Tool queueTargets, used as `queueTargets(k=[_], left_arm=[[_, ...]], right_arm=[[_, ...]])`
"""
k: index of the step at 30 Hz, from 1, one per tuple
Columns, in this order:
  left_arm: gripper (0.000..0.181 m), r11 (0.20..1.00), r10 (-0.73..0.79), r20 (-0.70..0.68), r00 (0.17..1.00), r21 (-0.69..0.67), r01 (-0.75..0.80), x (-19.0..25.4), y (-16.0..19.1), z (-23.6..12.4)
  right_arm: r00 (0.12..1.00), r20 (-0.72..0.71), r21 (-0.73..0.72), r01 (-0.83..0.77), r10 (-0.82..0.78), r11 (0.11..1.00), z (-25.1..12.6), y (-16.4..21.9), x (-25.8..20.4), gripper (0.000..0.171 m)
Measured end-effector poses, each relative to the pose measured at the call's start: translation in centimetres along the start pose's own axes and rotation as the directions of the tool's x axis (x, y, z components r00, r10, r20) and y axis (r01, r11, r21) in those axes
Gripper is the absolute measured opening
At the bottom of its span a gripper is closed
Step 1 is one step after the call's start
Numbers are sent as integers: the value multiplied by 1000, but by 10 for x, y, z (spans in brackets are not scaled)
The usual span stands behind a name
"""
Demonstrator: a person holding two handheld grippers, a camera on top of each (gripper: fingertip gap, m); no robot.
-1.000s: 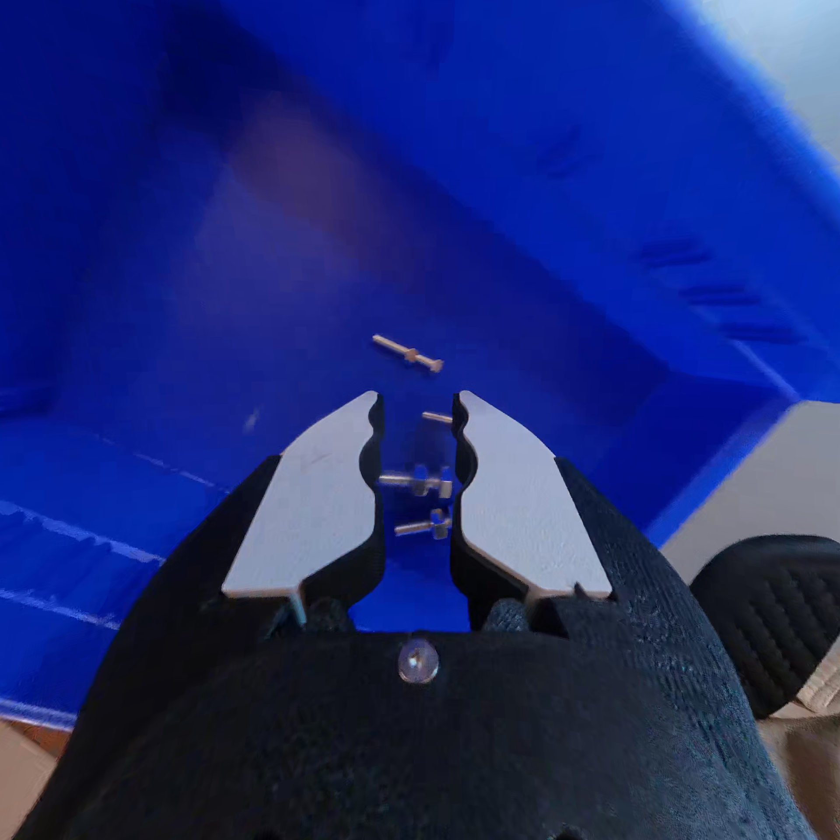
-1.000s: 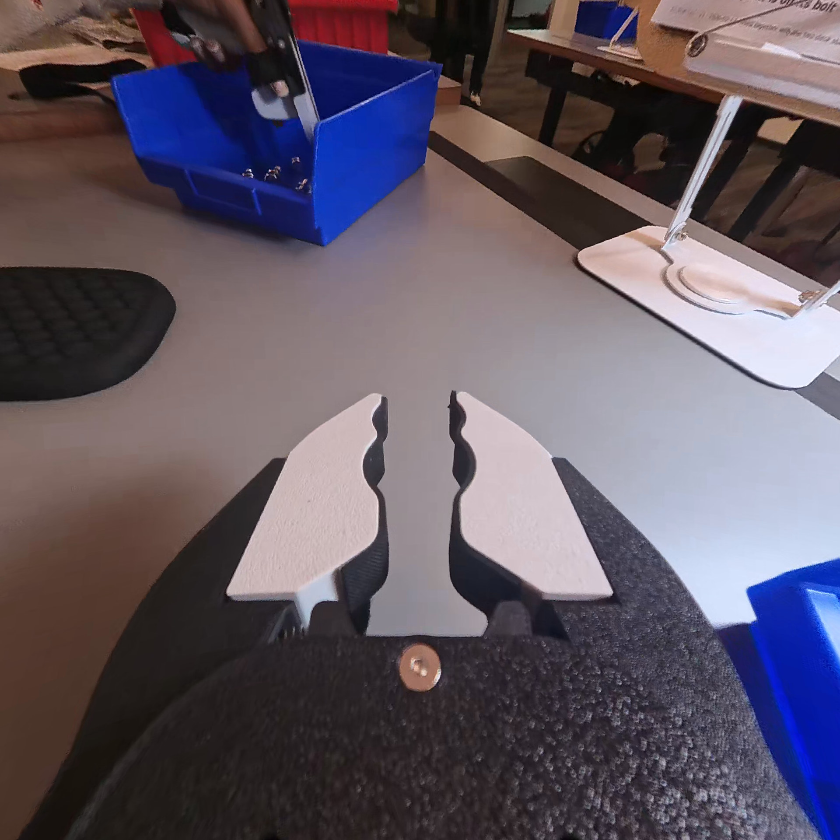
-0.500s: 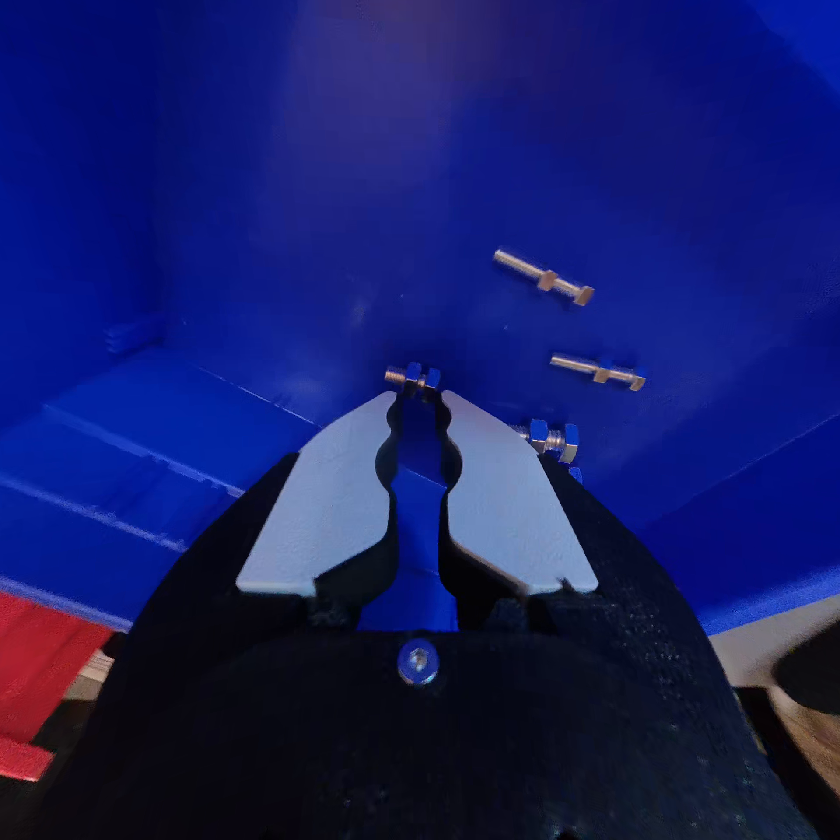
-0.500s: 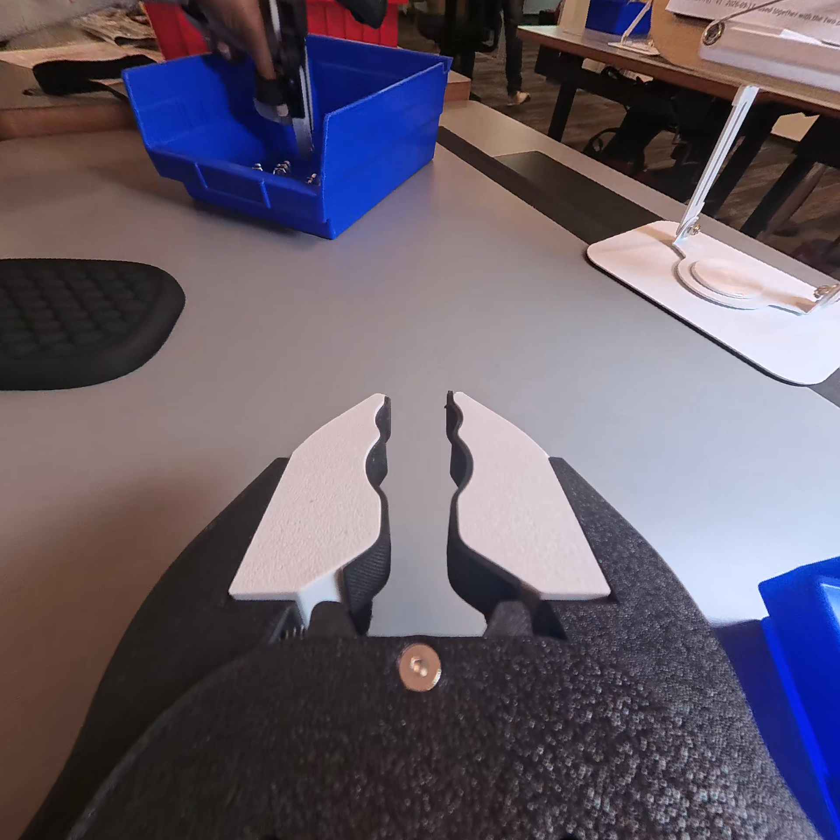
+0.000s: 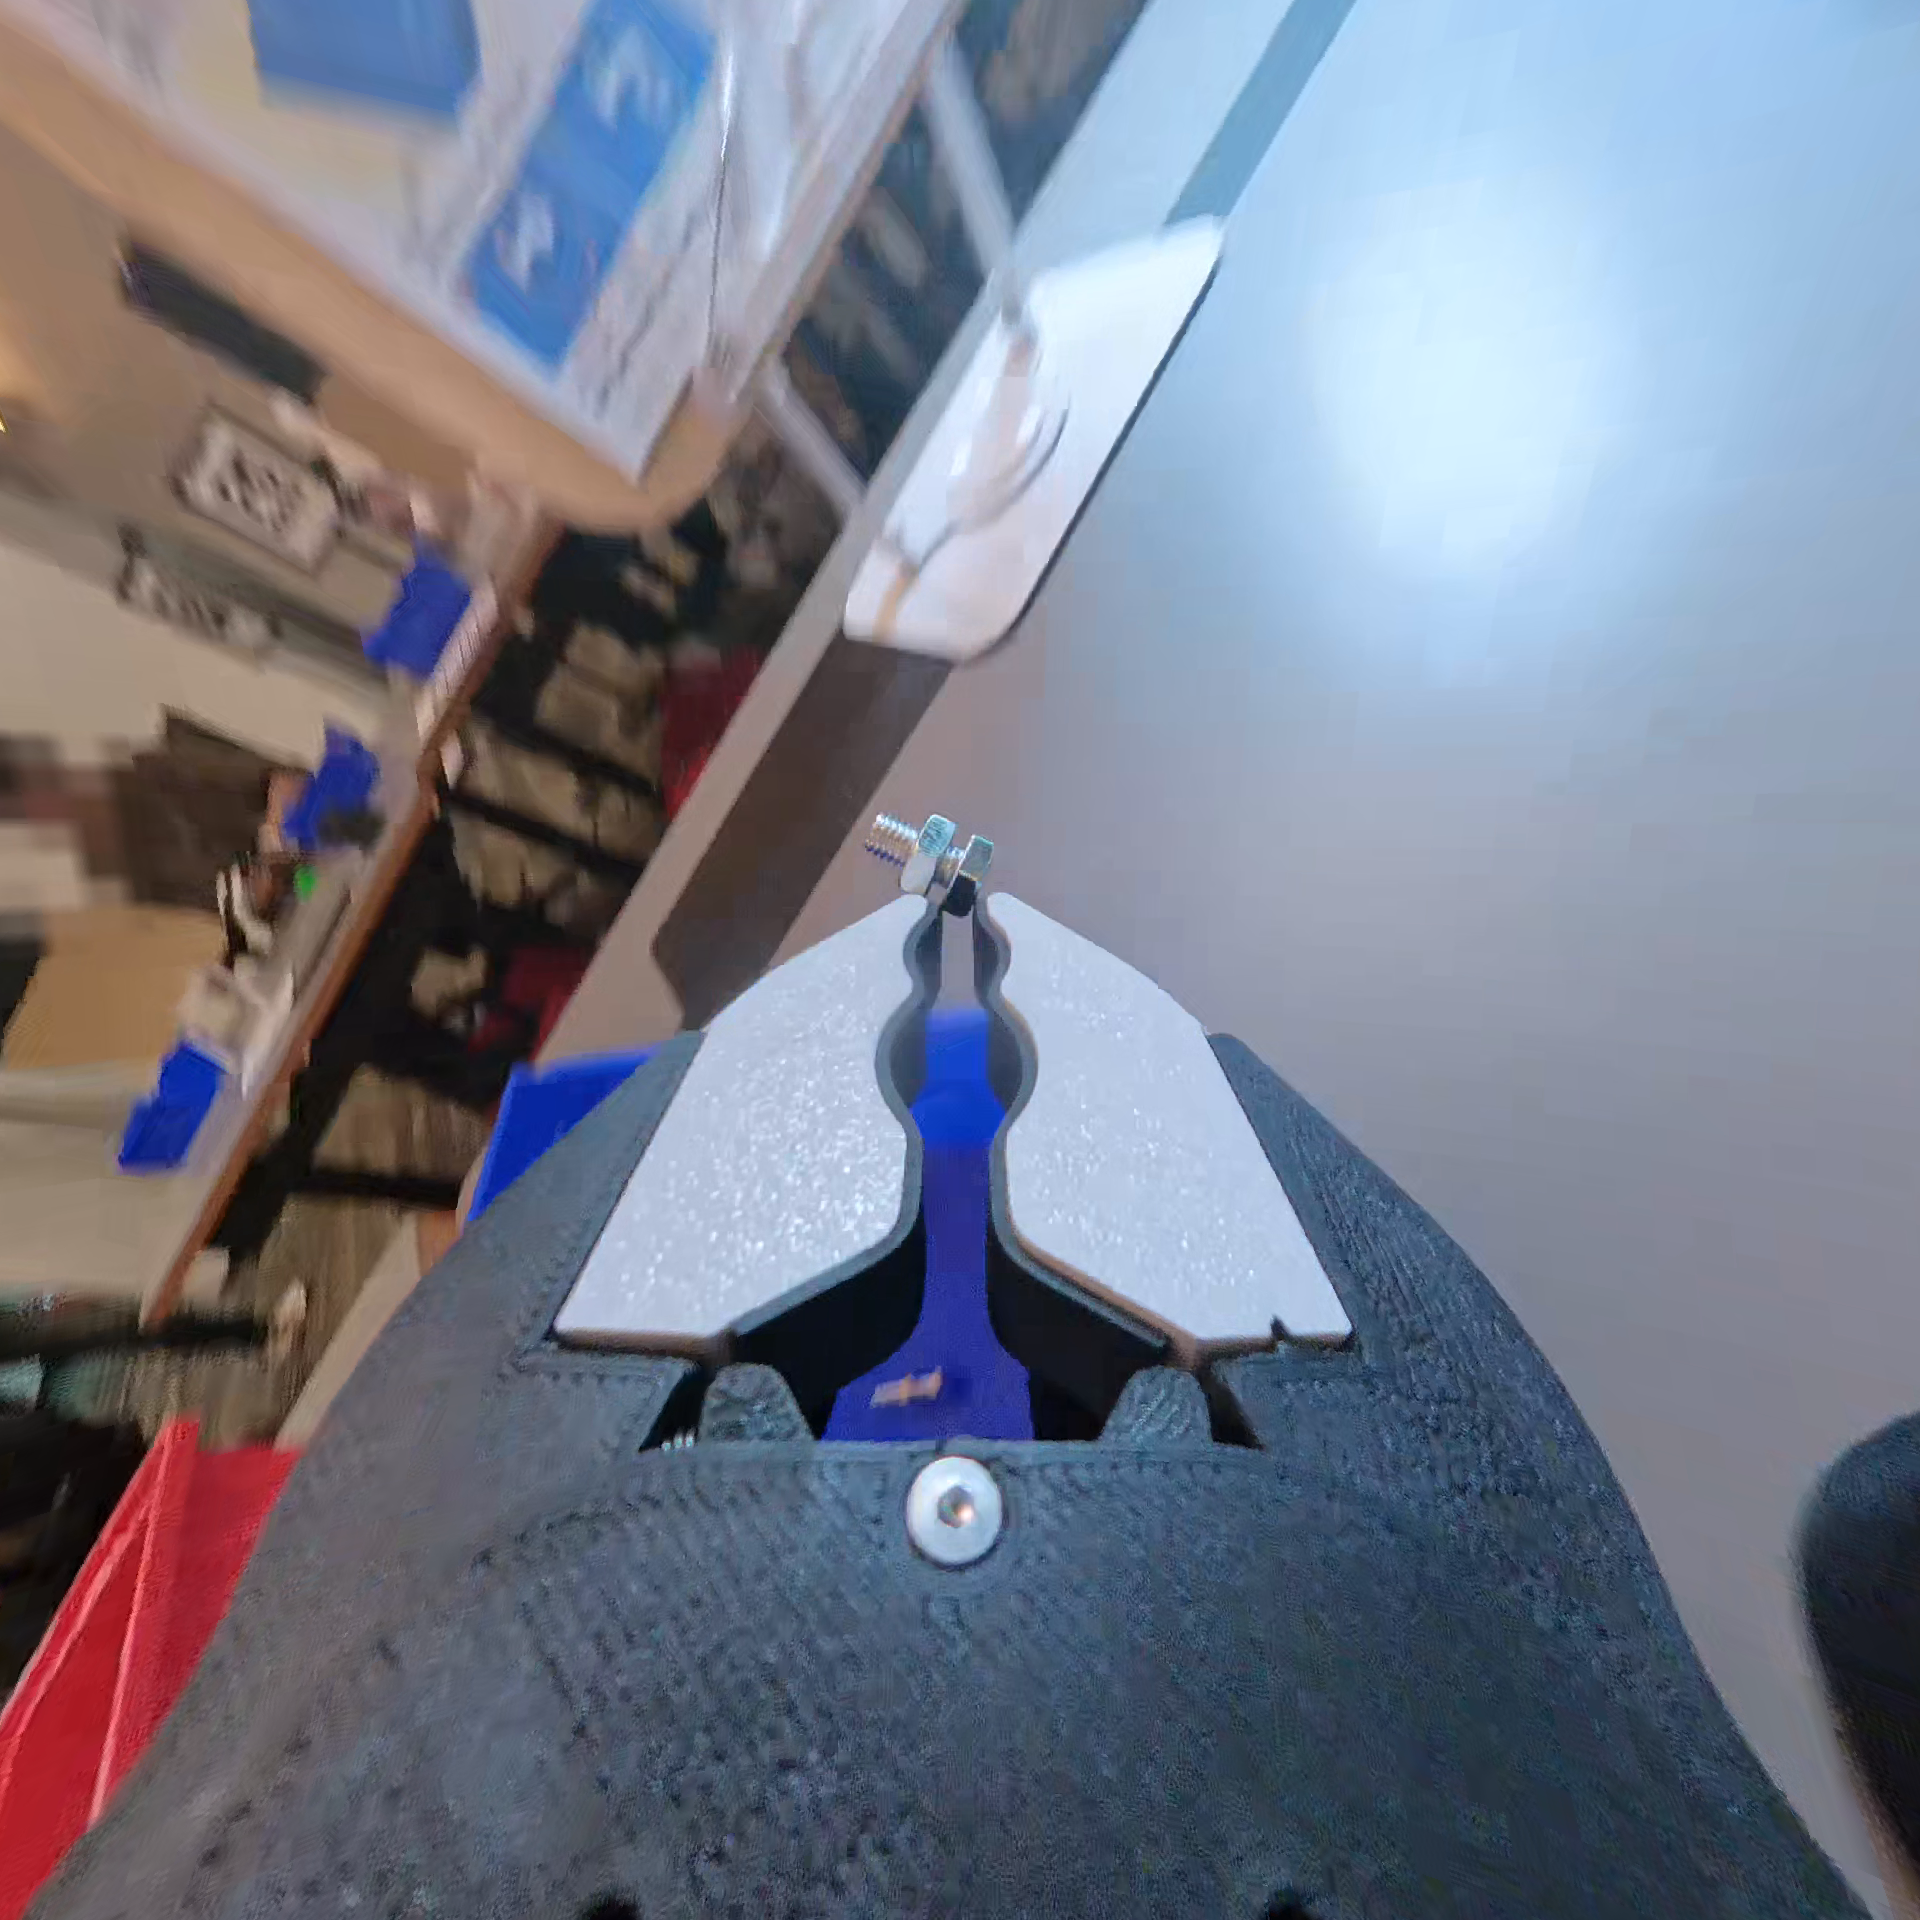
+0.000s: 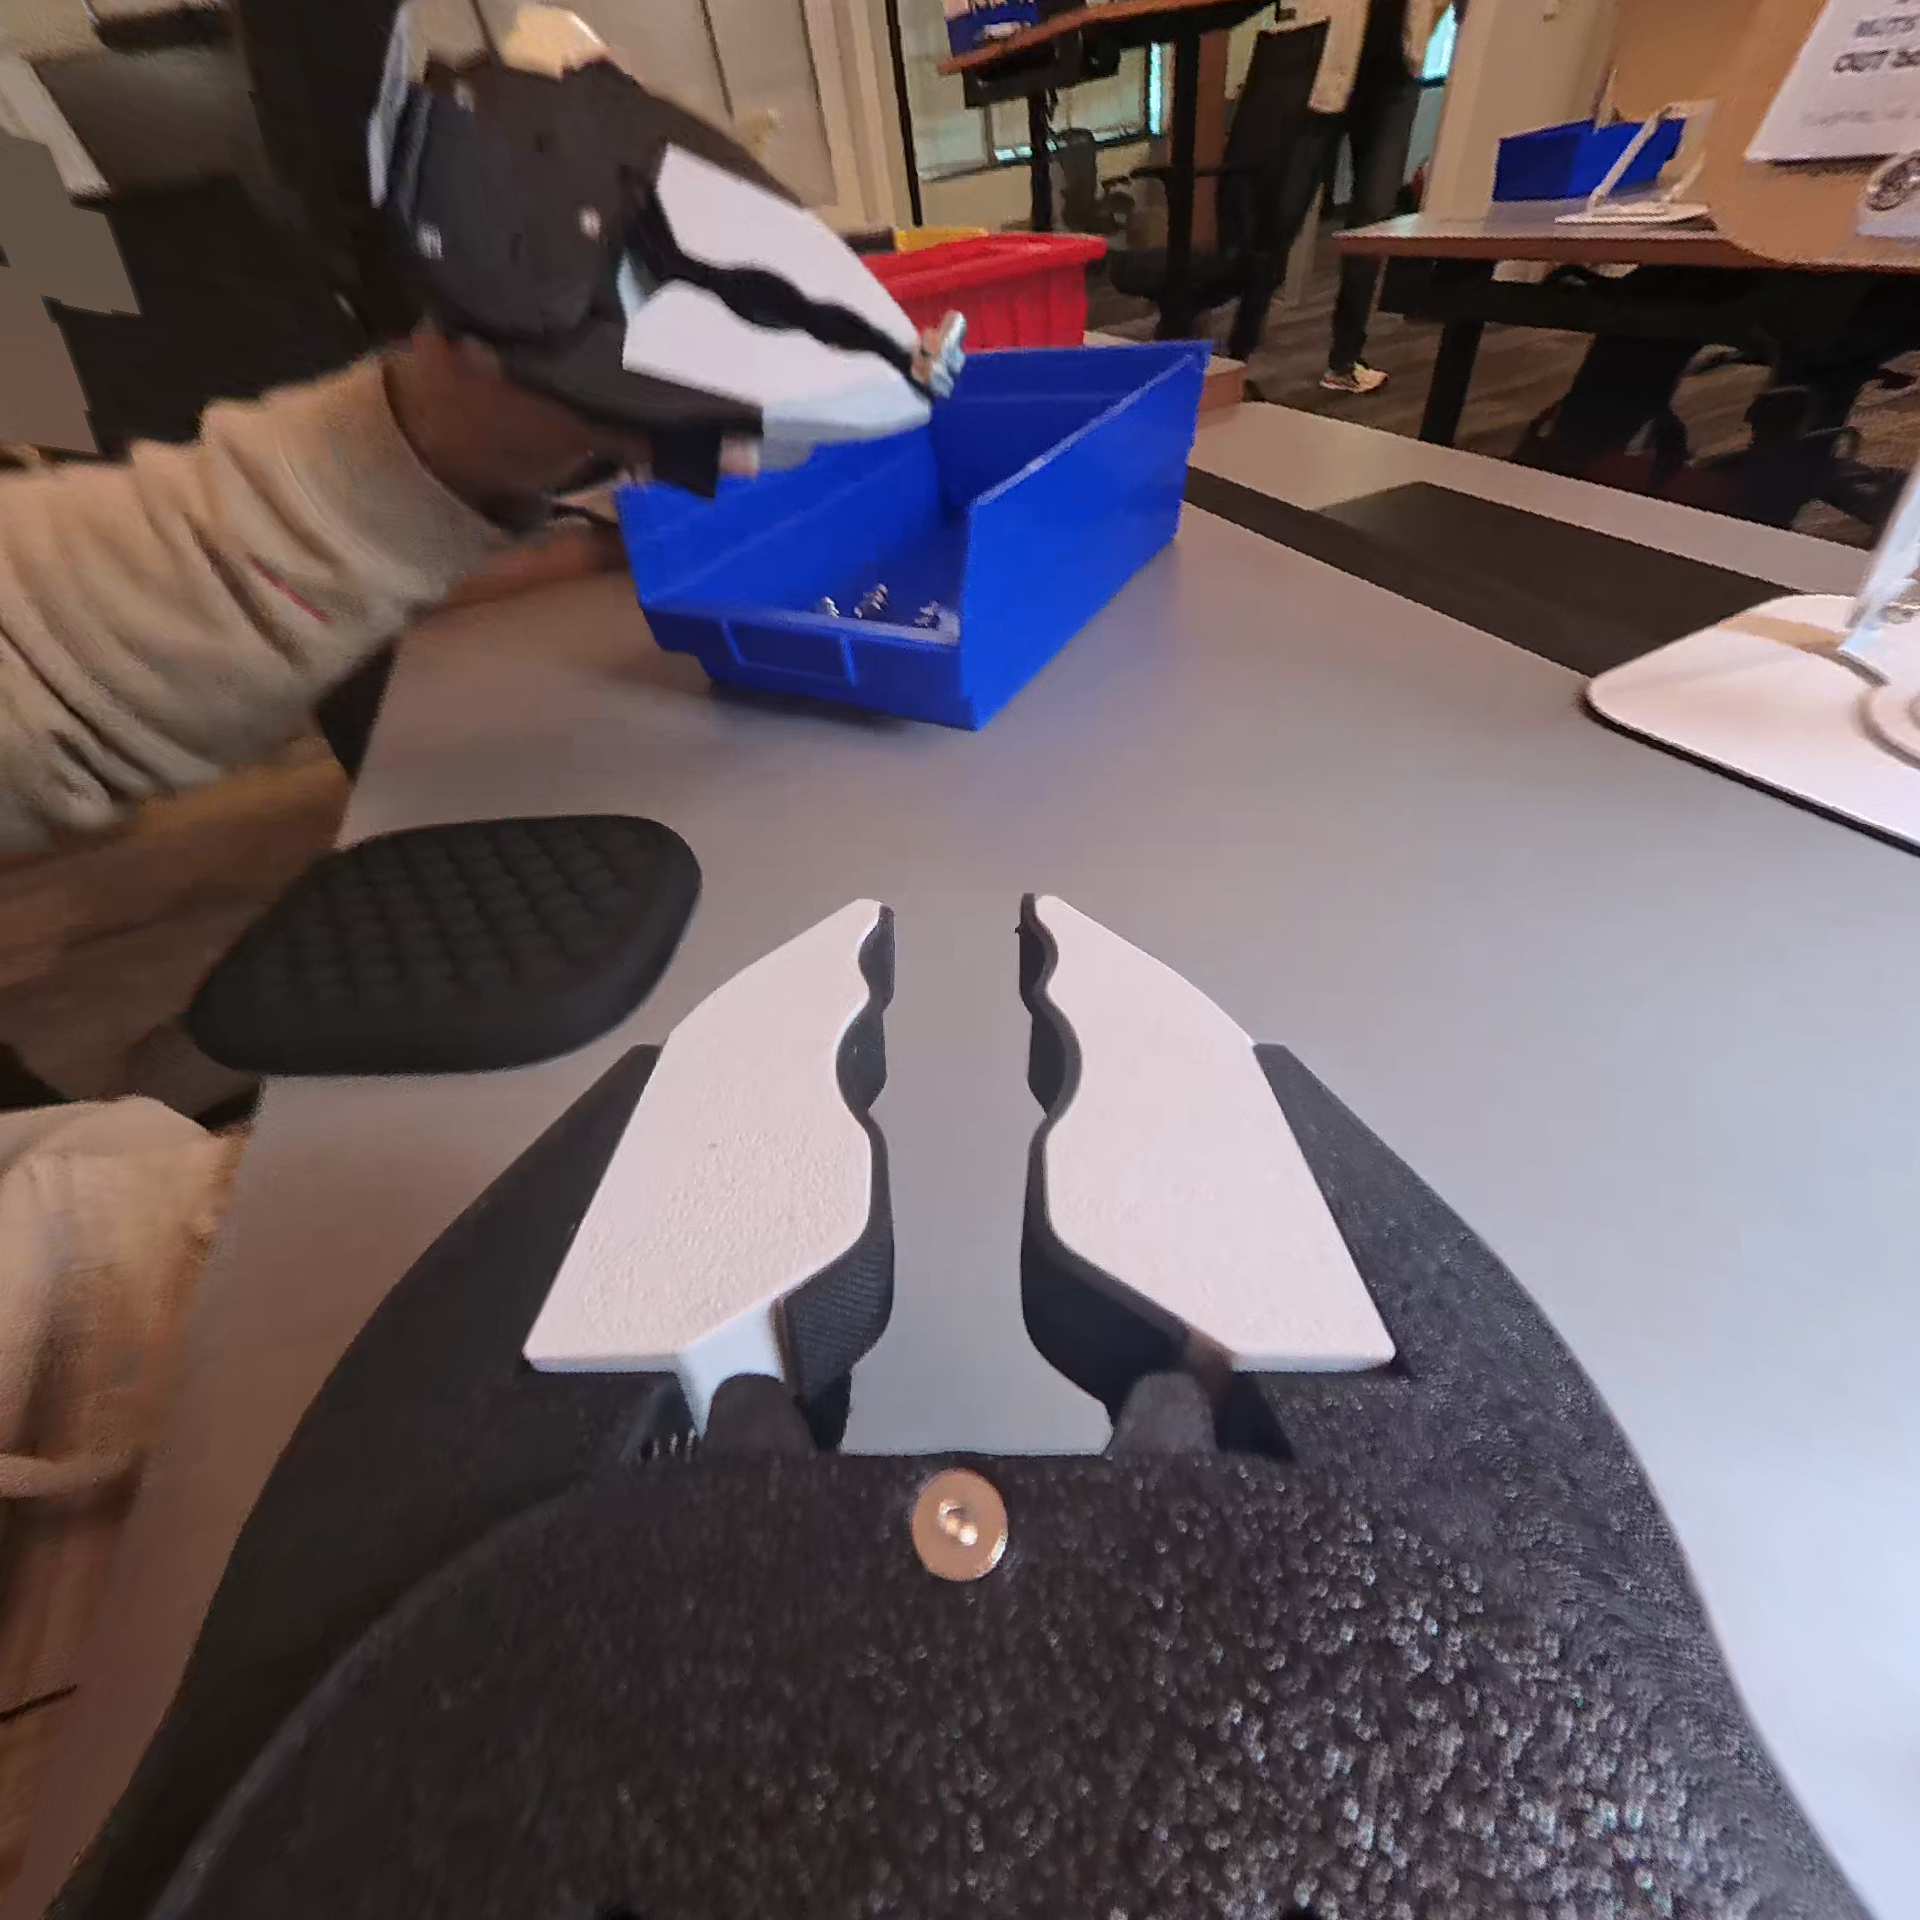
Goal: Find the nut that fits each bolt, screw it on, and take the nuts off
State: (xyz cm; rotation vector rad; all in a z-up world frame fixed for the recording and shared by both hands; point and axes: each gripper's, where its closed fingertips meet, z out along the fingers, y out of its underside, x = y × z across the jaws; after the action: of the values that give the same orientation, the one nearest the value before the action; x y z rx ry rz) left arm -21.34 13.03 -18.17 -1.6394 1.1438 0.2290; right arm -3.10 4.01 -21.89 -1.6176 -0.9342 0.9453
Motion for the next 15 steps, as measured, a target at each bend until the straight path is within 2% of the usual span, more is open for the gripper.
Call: queueTargets(k=[3, 7, 10, 15], left_arm=[[6, 976, 62, 12, 998, 209, -63, 48, -53, -12], [6, 907, 144, 25, 989, 396, -142, 102, -104, -21], [6, 860, 198, 28, 980, 474, -187, 130, -125, -24], [5, 826, 225, 17, 974, 527, -200, 148, -134, -23]], right_arm=[[990, 109, 60, -94, 87, 994, 9, -13, -21, 26], [951, 249, 144, -225, 185, 964, 13, -33, -38, 34], [927, 309, 189, -279, 212, 942, 9, -42, -41, 34], [926, 323, 186, -263, 194, 947, 4, -39, -41, 20]])
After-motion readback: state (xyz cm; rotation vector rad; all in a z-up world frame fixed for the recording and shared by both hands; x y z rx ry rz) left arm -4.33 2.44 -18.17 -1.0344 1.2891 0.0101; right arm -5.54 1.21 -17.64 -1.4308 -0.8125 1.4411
